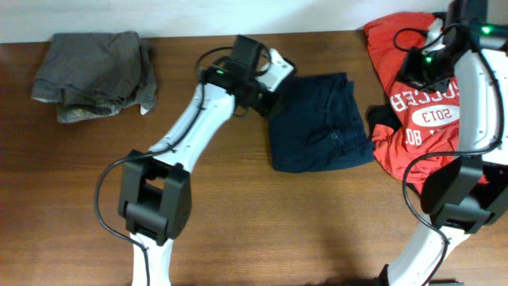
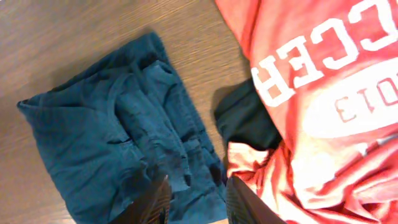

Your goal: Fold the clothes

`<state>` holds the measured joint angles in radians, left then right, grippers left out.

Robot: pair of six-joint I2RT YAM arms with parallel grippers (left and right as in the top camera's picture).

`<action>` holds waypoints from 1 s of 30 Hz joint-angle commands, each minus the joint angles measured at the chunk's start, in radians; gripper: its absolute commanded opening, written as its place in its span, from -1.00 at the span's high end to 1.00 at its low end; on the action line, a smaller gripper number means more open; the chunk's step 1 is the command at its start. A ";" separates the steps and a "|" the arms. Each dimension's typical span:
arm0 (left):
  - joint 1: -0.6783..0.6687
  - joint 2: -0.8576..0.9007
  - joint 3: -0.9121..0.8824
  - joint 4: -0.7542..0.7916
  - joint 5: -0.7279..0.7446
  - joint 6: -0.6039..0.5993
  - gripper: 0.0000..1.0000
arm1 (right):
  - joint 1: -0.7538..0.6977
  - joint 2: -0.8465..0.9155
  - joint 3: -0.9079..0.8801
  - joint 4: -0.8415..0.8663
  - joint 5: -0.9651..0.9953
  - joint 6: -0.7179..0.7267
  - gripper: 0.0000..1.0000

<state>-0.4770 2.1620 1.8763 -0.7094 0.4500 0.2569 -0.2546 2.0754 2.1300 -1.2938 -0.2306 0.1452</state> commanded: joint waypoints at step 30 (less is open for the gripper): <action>0.090 0.212 0.007 -0.026 -0.835 0.392 0.01 | -0.014 -0.010 0.013 -0.032 -0.029 -0.006 0.28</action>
<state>-0.4698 2.3398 1.8835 -0.7517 -0.1272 0.5907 -0.2661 2.0754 2.1296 -1.3209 -0.2531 0.1463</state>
